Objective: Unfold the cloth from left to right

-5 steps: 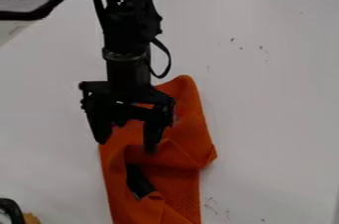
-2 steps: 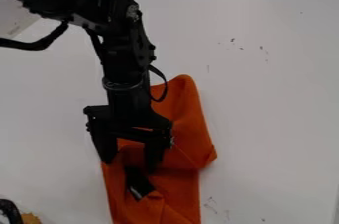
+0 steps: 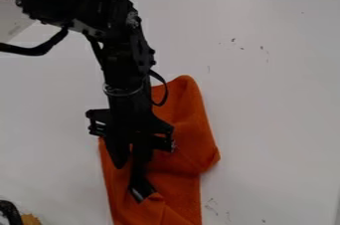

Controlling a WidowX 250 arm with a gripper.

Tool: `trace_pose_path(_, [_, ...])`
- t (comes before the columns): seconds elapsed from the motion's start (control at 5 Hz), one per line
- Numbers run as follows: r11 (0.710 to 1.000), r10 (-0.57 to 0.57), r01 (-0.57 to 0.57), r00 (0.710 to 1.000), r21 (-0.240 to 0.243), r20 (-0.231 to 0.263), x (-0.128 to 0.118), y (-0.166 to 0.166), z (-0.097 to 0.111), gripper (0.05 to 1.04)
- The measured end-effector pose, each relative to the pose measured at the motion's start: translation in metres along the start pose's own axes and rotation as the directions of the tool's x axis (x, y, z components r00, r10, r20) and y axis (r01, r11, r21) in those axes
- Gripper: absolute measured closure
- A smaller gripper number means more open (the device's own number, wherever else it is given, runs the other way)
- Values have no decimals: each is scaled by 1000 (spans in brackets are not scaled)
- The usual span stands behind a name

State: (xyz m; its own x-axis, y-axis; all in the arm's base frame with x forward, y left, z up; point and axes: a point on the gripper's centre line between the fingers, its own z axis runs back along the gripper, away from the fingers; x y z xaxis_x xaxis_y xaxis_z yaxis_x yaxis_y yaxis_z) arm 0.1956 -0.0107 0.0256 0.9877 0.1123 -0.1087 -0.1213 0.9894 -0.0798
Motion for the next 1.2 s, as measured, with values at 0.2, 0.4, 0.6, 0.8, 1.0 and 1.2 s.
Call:
trace_pose_path(0.2, [1000,2,-2,1000,8,0,0,2,0,931])
trace_pose_path(0.4, [999,-13,12,1000,40,5,-1,-4,11,1018])
trace_pose_path(0.6, [998,-14,12,1000,64,27,-1,-12,26,1026])
trace_pose_path(0.8, [998,10,-13,998,65,57,4,-27,39,1026])
trace_pose_path(1.0, [999,26,-29,994,26,102,13,-48,49,1026])
trace_pose_path(1.2, [999,11,-7,993,-36,114,34,-80,47,1026])
